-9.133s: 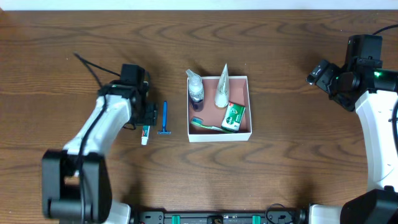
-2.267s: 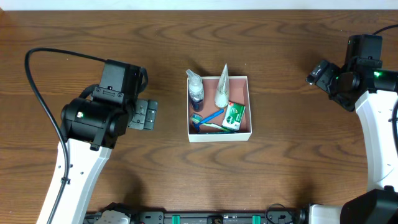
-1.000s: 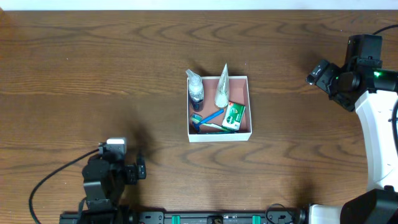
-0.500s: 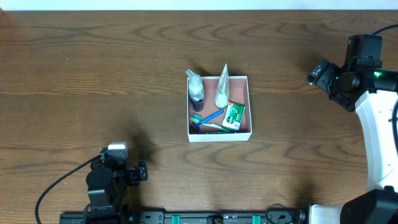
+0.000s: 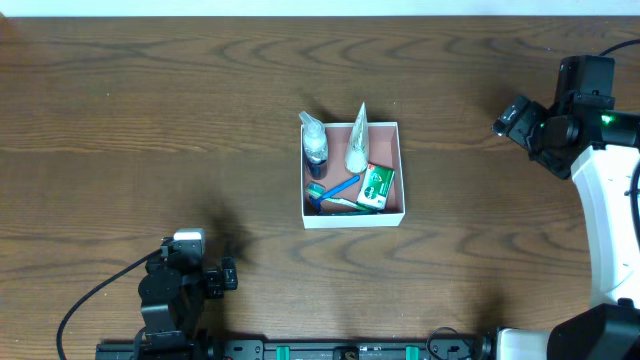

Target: Pack container

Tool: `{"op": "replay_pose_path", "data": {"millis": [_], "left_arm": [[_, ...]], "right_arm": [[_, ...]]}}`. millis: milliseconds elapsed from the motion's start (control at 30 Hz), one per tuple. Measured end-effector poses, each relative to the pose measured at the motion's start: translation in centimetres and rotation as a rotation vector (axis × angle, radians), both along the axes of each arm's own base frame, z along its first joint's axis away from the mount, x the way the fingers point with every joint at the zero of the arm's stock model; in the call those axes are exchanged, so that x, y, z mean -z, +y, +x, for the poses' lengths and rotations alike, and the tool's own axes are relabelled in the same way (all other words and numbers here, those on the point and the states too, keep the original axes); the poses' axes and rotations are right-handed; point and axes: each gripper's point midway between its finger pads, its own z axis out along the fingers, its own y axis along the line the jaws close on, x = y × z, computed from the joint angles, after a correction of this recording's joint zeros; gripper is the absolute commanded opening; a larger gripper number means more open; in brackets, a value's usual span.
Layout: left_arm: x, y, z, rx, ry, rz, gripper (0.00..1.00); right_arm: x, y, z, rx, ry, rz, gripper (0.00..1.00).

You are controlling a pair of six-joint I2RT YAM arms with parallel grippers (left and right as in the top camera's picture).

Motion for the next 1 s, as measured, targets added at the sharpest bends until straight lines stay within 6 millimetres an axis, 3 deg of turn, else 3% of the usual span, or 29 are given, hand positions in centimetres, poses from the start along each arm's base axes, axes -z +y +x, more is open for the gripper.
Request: {"op": "replay_pose_path", "data": {"millis": [567, 667, 867, 1000], "left_arm": [[0.0, 0.0, 0.0, 0.000, 0.000, 0.000, 0.98], [0.0, 0.0, 0.0, 0.000, 0.000, 0.000, 0.98], [0.0, 0.0, 0.0, 0.000, -0.001, 0.000, 0.98], [0.0, 0.0, 0.0, 0.000, 0.000, 0.000, 0.98]], "right_arm": [[-0.5, 0.4, -0.4, -0.009, -0.014, -0.011, 0.99], [-1.8, 2.0, -1.7, -0.062, -0.060, -0.046, 0.99], [-5.5, 5.7, -3.8, -0.264, -0.340, -0.163, 0.99], [-3.4, 6.3, -7.1, -0.388, -0.403, -0.230, 0.99]]}}
